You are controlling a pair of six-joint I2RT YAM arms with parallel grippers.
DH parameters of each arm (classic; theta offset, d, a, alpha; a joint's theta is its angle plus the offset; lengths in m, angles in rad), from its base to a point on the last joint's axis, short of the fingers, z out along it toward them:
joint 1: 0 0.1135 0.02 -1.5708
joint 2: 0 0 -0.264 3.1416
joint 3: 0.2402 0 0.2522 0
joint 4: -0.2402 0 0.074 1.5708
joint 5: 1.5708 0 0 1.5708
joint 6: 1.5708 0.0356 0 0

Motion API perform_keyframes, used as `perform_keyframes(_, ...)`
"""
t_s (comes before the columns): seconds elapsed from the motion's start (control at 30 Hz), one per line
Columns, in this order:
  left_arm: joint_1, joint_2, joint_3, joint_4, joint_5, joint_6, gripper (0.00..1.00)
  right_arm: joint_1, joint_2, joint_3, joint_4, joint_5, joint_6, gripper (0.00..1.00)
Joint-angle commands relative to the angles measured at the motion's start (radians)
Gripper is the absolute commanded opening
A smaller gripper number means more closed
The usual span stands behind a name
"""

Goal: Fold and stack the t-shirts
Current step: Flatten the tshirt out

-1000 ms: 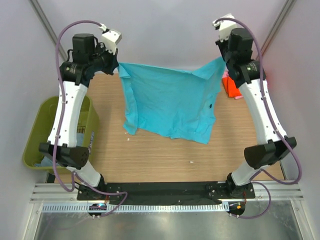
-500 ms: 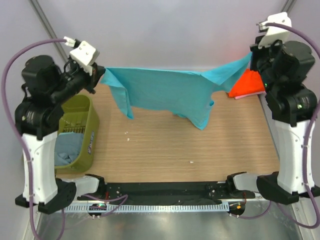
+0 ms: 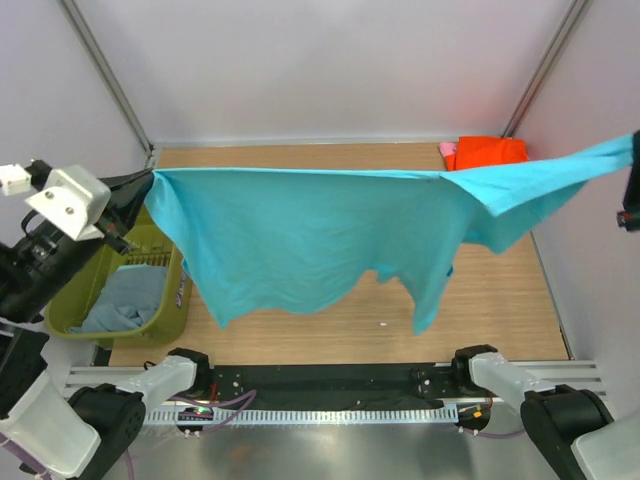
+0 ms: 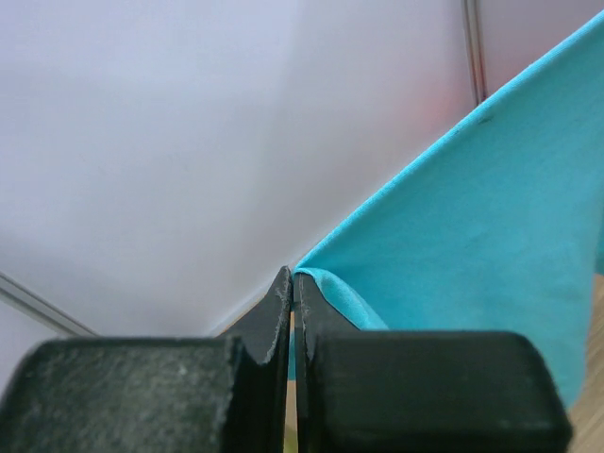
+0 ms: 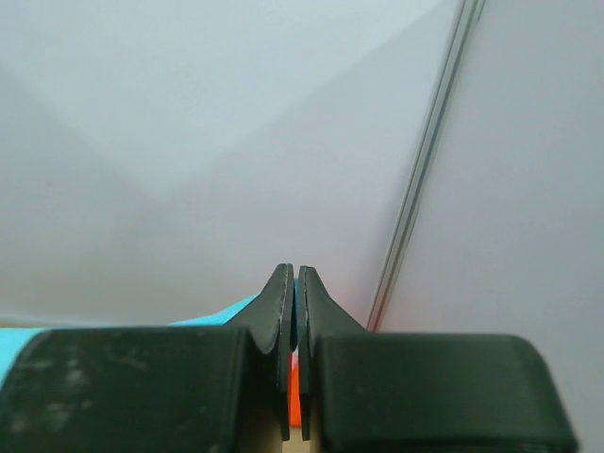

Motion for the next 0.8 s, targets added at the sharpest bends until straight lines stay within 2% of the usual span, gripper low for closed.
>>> perform_keyframes(0.0, 0.019, 0.003, 0.035, -0.035, -0.014, -0.005, 0.00, -0.009, -0.012, 0.028, -0.028, 0.010, -0.025, 0.01)
perform_keyframes(0.13, 0.024, 0.015, -0.046, -0.051, -0.005, 0.012, 0.00, -0.009, -0.022, -0.044, -0.017, 0.005, -0.064, 0.01)
perform_keyframes(0.17, 0.024, 0.015, -0.126, -0.051, -0.003, 0.021, 0.00, -0.009, -0.029, -0.081, -0.002, 0.002, -0.073, 0.01)
perform_keyframes(0.27, 0.024, 0.006, -0.287, 0.004, -0.009, 0.049, 0.00, -0.009, -0.045, -0.329, 0.110, -0.006, -0.111, 0.01)
perform_keyframes(0.3, 0.025, 0.004, -0.395, 0.059, -0.015, 0.050, 0.00, -0.010, -0.040, -0.378, 0.122, -0.013, -0.130, 0.01)
perform_keyframes(0.37, 0.024, 0.006, -0.511, 0.106, -0.012, 0.056, 0.00, -0.010, -0.028, -0.477, 0.151, -0.030, -0.162, 0.01)
perform_keyframes(0.4, 0.024, 0.019, -0.618, 0.138, -0.002, 0.066, 0.00, -0.010, -0.020, -0.589, 0.196, -0.035, -0.177, 0.01)
perform_keyframes(0.47, 0.024, 0.042, -0.720, 0.187, -0.011, 0.089, 0.00, -0.010, -0.010, -0.711, 0.271, -0.042, -0.219, 0.01)
perform_keyframes(0.5, 0.024, 0.071, -0.807, 0.245, -0.014, 0.095, 0.00, -0.009, 0.016, -0.824, 0.349, -0.041, -0.234, 0.01)
perform_keyframes(0.57, 0.024, 0.120, -0.870, 0.331, -0.015, 0.118, 0.00, -0.010, 0.065, -0.955, 0.455, -0.046, -0.263, 0.01)
perform_keyframes(0.63, 0.024, 0.215, -0.922, 0.380, -0.017, 0.144, 0.00, -0.009, 0.168, -1.015, 0.516, -0.044, -0.277, 0.01)
perform_keyframes(0.77, 0.045, 0.412, -0.926, 0.481, 0.012, 0.184, 0.00, -0.010, 0.351, -1.098, 0.703, -0.055, -0.282, 0.01)
